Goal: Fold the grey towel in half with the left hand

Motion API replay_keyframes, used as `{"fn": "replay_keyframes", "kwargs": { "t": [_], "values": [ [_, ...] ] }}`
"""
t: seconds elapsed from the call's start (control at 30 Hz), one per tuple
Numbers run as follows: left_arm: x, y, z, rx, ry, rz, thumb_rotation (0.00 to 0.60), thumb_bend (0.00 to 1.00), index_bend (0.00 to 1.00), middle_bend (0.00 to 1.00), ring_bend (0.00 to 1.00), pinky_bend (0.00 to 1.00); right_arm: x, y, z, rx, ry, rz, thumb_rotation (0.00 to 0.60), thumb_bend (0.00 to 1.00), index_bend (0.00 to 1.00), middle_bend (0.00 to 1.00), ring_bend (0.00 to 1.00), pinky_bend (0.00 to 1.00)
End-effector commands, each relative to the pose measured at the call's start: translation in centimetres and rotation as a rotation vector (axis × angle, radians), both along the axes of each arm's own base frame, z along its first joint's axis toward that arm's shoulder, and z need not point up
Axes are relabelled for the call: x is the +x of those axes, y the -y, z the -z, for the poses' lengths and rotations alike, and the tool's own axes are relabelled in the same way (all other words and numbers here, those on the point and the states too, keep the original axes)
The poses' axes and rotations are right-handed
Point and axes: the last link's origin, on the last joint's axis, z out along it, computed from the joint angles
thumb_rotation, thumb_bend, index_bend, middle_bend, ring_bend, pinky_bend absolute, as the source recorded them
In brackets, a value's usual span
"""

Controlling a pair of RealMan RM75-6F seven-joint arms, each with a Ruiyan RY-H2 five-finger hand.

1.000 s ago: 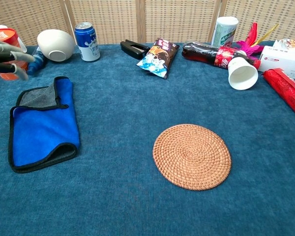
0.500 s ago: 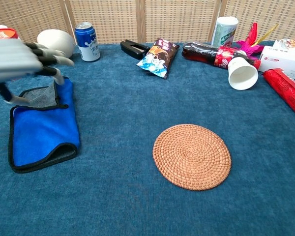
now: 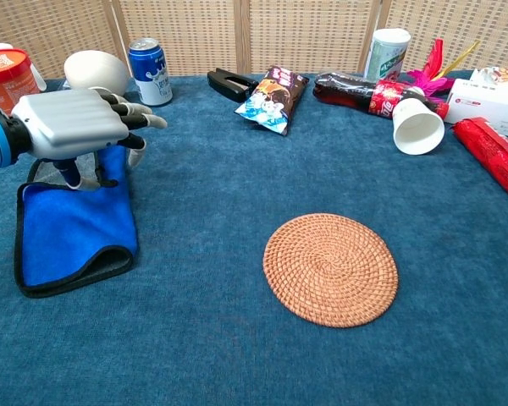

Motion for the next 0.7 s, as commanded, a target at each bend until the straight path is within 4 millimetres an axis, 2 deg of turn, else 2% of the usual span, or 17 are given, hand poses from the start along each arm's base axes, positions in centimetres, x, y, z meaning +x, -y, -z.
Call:
{"fn": "replay_keyframes", "kwargs": {
  "t": [0.03,0.27,0.7],
  "values": [
    [-0.2,-0.2,-0.2,0.009,-0.003,-0.004,0.600,0.29,0.42,0.00,0.00,0.16,0.0,0.1,0.0,0.002,0.000,0.000,0.600,0.00,0.00,0.00,0.00,0.00],
    [-0.7,-0.2,0.2,0.013,-0.001,-0.021,0.600,0.29,0.47,0.00,0.00,0.16,0.1,0.1,0.3,0.016,0.005,-0.003,0.600,0.00,0.00,0.00,0.00,0.00],
    [-0.7,-0.3,0.9,0.015,-0.008,-0.007,0.600,0.29,0.48,0.00,0.00,0.17,0.1,0.0,0.2,0.024,0.025,-0.004,0.600,0.00,0.00,0.00,0.00,0.00]
  ]
}}
